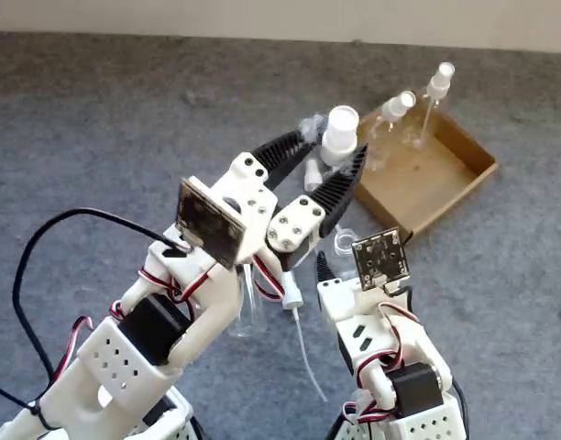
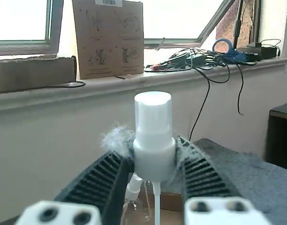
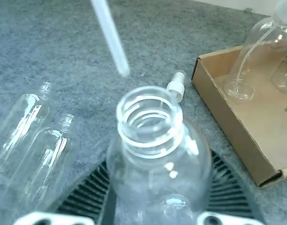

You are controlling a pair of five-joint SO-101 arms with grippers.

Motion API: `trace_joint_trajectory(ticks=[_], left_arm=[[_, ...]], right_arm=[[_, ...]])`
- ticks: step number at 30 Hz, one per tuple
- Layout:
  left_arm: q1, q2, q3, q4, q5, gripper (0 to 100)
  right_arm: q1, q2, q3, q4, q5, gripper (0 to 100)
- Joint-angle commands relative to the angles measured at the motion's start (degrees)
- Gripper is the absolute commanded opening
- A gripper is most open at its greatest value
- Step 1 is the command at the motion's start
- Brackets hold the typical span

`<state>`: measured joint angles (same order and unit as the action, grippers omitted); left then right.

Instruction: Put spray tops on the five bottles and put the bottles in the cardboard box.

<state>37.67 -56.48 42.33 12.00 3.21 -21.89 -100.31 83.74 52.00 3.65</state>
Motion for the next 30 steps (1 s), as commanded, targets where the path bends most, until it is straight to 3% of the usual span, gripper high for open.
trace_joint_trajectory(ticks=[1, 12, 22, 30], left_arm=[[-4.26, 0.13, -0.31, -1.41, 8.88, 2], [-5.76, 0.13, 0.66, -1.41, 9.85, 2], [-0.66, 0.13, 3.38, -1.41, 9.67, 2], [-0.48, 0.13, 2.51, -3.78, 9.41, 2]], right_arm=[[0.66, 0.04, -0.66, -1.54, -0.44, 19.3], [0.66, 0.04, -0.66, -1.54, -0.44, 19.3], [0.66, 0.04, -0.66, -1.54, -0.44, 19.3], [0.48, 0.04, -0.66, -1.54, -0.44, 19.3]])
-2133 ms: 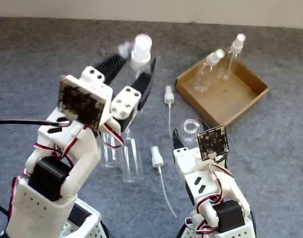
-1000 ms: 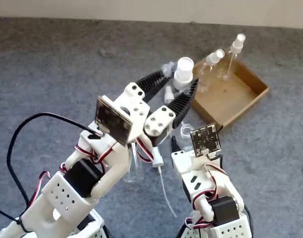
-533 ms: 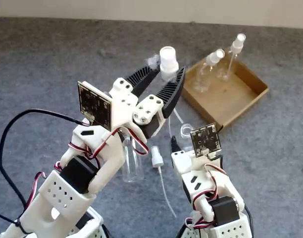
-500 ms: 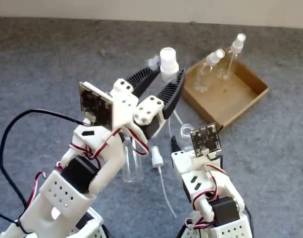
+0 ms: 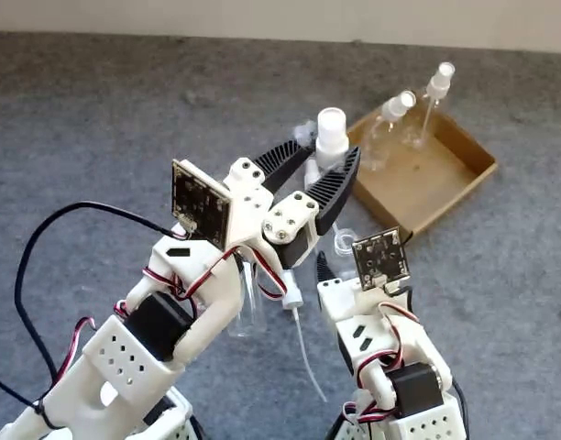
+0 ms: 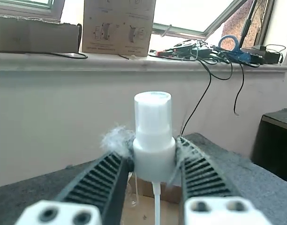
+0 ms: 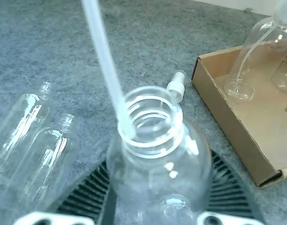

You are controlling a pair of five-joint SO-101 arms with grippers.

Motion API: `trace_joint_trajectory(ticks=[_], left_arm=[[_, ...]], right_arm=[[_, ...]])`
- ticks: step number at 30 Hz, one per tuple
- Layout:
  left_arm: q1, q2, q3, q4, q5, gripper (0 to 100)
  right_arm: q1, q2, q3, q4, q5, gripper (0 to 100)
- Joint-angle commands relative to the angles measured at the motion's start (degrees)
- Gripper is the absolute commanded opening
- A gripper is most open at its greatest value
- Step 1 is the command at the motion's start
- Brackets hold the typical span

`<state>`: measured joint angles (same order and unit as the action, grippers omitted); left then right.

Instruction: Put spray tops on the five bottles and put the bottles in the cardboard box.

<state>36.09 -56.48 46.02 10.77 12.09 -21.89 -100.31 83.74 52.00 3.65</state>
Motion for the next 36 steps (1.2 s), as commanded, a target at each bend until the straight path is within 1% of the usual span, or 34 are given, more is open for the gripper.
trace_joint_trajectory(ticks=[1, 10, 28, 30, 34, 36], left_arm=[[1.19, 0.13, -1.27, -2.55, 0.53, 2], [-0.48, 0.57, -1.19, -2.55, 0.44, 2], [-0.48, 0.66, 0.04, -2.73, 0.44, 2], [-0.48, 0.66, 1.71, -4.40, 0.44, 2], [-0.22, 0.57, 5.67, -10.64, 0.44, 2], [0.04, 0.57, 7.16, -12.13, 0.53, 2]], right_arm=[[0.48, 0.04, -0.66, -1.54, -0.44, 19.3], [0.48, 0.04, -0.66, -1.54, -0.44, 19.3], [0.48, 0.04, -0.66, -1.54, -0.44, 19.3], [0.48, 0.04, -0.66, -1.54, -0.44, 19.3], [0.48, 0.04, -0.66, -1.54, -0.44, 19.3], [0.48, 0.04, -0.66, -1.54, -0.44, 19.3]])
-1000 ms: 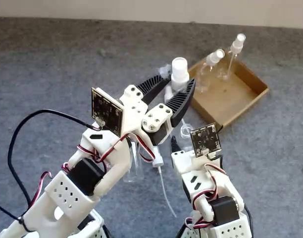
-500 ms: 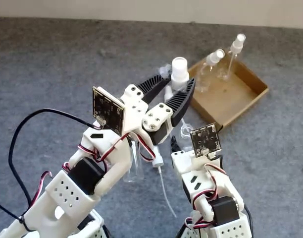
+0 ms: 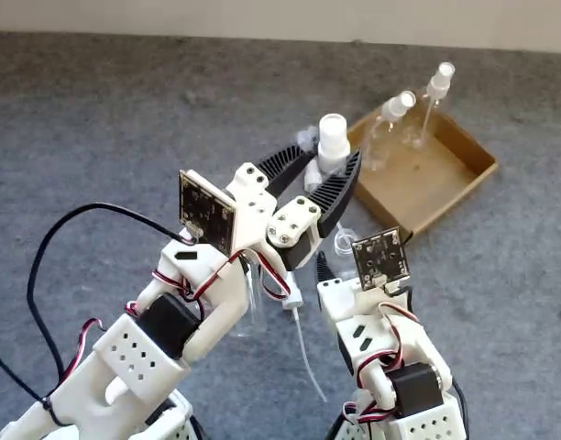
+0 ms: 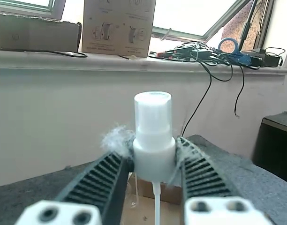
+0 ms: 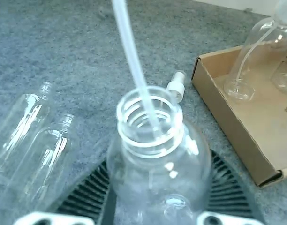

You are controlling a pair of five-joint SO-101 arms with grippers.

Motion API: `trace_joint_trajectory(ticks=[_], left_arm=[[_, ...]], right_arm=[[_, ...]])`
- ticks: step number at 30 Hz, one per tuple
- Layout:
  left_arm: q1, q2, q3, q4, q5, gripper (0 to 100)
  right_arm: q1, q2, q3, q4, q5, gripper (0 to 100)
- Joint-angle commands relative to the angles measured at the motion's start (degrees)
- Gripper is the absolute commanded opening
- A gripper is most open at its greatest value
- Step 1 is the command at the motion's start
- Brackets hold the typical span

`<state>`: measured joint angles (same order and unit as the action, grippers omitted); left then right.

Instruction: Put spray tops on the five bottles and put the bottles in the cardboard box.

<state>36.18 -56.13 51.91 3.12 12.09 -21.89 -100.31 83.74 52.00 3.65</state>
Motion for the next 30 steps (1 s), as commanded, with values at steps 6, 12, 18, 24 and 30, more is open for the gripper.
trace_joint_trajectory(ticks=[6, 12, 18, 24, 30], left_arm=[[0.04, -0.13, 2.86, -4.48, 0.62, 2], [0.04, -0.13, 2.51, -0.26, 0.62, 2], [0.04, -0.13, 2.51, 2.11, 0.62, 3], [0.04, -0.13, 2.68, 2.20, 0.62, 5], [0.13, -0.13, 2.51, 6.07, 0.88, 15]], right_arm=[[0.48, 0.04, -0.66, -1.54, -0.44, 19.3], [0.48, 0.04, -0.66, -1.54, -0.44, 19.3], [0.48, 0.04, -0.57, -1.54, -0.44, 19.3], [0.48, 0.04, -0.57, -1.54, -0.44, 19.3], [0.48, 0.04, -0.57, -1.54, -0.44, 19.3]])
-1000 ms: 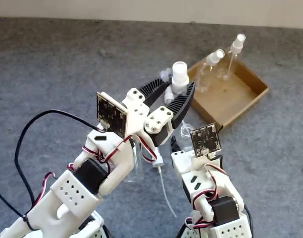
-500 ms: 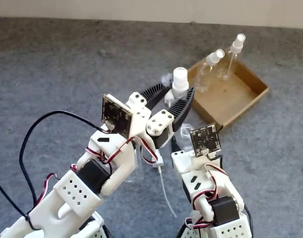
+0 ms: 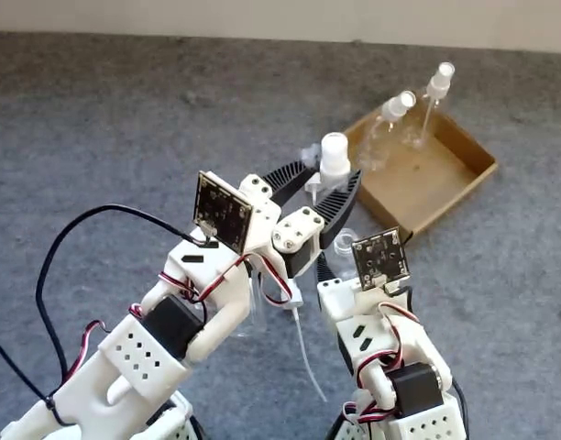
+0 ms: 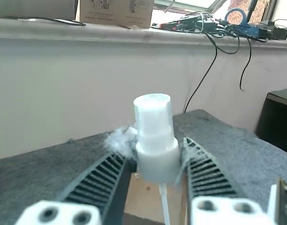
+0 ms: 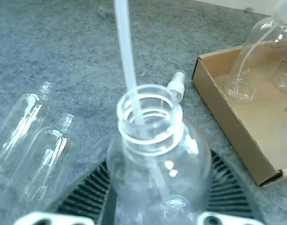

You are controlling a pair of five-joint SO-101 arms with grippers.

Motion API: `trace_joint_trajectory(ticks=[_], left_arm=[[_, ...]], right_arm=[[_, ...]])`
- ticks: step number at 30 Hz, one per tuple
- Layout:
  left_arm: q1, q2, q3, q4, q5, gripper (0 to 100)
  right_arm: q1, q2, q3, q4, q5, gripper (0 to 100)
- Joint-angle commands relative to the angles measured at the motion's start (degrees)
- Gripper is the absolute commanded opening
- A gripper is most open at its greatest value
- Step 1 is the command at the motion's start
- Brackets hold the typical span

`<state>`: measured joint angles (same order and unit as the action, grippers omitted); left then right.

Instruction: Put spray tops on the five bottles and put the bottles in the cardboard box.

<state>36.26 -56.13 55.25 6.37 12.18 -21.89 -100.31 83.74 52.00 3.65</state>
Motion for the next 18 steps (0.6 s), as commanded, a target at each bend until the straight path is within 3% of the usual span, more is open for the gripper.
trace_joint_trajectory(ticks=[1, 11, 18], left_arm=[[0.04, -0.13, -0.75, 2.90, 0.79, 15], [0.04, -0.22, -0.66, 2.90, 0.70, 27], [-0.57, -0.22, -1.01, 2.73, 0.62, 27]], right_arm=[[0.48, 0.04, -0.57, -1.54, -0.44, 19.3], [0.48, 0.04, -0.57, -1.54, -0.44, 19.3], [0.48, 0.04, -0.57, -1.54, -0.44, 19.3]])
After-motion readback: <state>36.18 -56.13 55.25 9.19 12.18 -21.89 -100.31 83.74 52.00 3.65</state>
